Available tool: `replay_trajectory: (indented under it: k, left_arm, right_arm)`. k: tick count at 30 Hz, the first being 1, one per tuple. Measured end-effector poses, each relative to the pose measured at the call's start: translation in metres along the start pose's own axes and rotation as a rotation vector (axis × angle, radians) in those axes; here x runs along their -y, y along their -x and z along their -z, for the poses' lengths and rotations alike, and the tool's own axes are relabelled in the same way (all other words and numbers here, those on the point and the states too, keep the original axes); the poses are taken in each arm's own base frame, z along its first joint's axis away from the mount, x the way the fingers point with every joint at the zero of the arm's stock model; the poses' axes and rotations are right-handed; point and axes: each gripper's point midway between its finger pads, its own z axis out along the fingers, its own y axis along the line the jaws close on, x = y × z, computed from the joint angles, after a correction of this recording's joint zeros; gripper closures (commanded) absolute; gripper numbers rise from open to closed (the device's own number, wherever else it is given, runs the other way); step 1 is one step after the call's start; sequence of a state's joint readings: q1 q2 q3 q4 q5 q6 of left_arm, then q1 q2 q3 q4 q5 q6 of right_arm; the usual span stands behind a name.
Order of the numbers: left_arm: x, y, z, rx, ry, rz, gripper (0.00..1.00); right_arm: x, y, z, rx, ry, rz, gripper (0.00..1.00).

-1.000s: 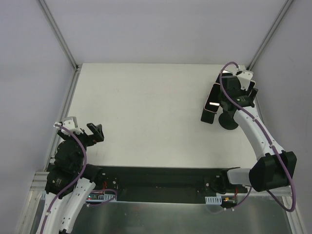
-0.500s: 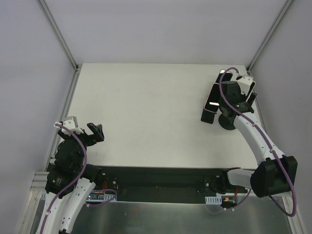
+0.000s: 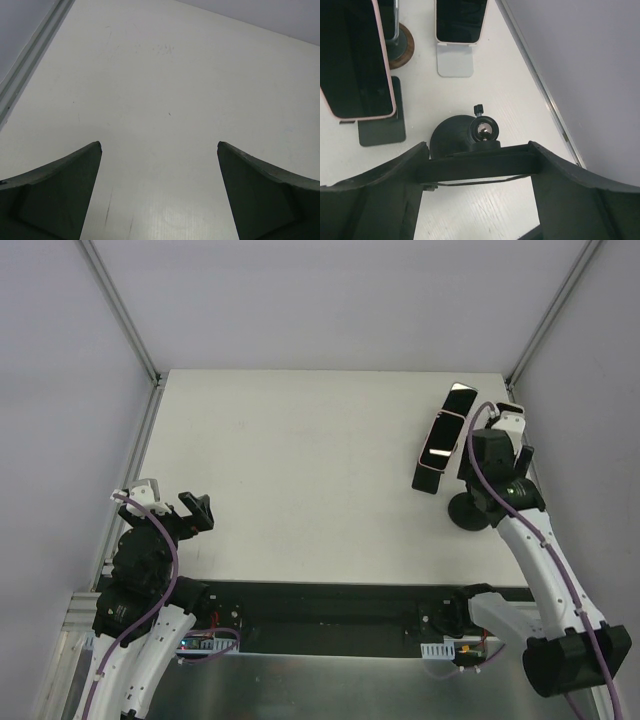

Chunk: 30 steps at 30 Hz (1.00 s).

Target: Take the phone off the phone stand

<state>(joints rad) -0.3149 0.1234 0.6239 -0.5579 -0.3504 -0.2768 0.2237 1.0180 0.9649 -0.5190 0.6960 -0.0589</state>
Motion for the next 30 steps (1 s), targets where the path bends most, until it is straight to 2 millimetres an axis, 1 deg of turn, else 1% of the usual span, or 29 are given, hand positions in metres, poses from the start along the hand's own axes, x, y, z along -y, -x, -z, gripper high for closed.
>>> replay_trajectory:
  k: [1,3,6,9,11,15,18,20,23,24,26,30]
  left_arm:
    - [0.000,0.000,0.000,0.000,0.000,0.000,0.01]
    - [0.000,0.000,0.000,0.000,-0.001,0.000,0.01]
    - [0.001,0.000,0.000,-0.001,-0.004,0.000,0.01]
    - [0.002,-0.001,0.000,-0.003,-0.009,0.000,0.01]
    - [0.003,-0.001,0.000,-0.006,-0.019,0.000,0.01]
    - [0.009,-0.003,0.001,-0.016,-0.052,-0.002,0.01]
    - [0.015,-0.004,0.002,-0.024,-0.087,-0.006,0.01]
    - [0.021,-0.004,0.002,-0.027,-0.119,-0.008,0.01]
    - [0.035,-0.007,-0.001,-0.039,-0.194,-0.031,0.01]
    - [0.040,-0.010,-0.003,-0.053,-0.220,-0.040,0.01]
    - [0.054,-0.019,-0.008,-0.103,-0.291,-0.065,0.01]
    - [0.081,-0.047,-0.023,-0.268,-0.414,-0.117,0.01]
  right_arm:
    - [0.002,-0.002,0.005,-0.001,0.014,0.010,0.80]
    - [0.007,-0.005,0.018,-0.001,0.055,0.031,0.83]
    - [0.010,-0.009,0.034,0.008,0.119,0.056,0.87]
    - [0.003,-0.013,0.051,0.024,0.217,0.092,0.91]
    - [-0.008,-0.015,0.061,0.032,0.296,0.116,0.94]
    - [-0.044,-0.021,0.077,0.027,0.469,0.183,0.94]
    - [-0.079,-0.027,0.089,0.021,0.599,0.252,0.95]
    - [-0.102,-0.025,0.098,0.045,0.678,0.303,0.96]
    - [-0.140,-0.020,0.111,0.071,0.791,0.361,0.96]
    - [-0.150,-0.019,0.115,0.078,0.821,0.376,0.96]
    - [-0.177,-0.015,0.123,0.093,0.896,0.415,0.96]
    - [-0.230,-0.008,0.138,0.117,1.044,0.465,0.98]
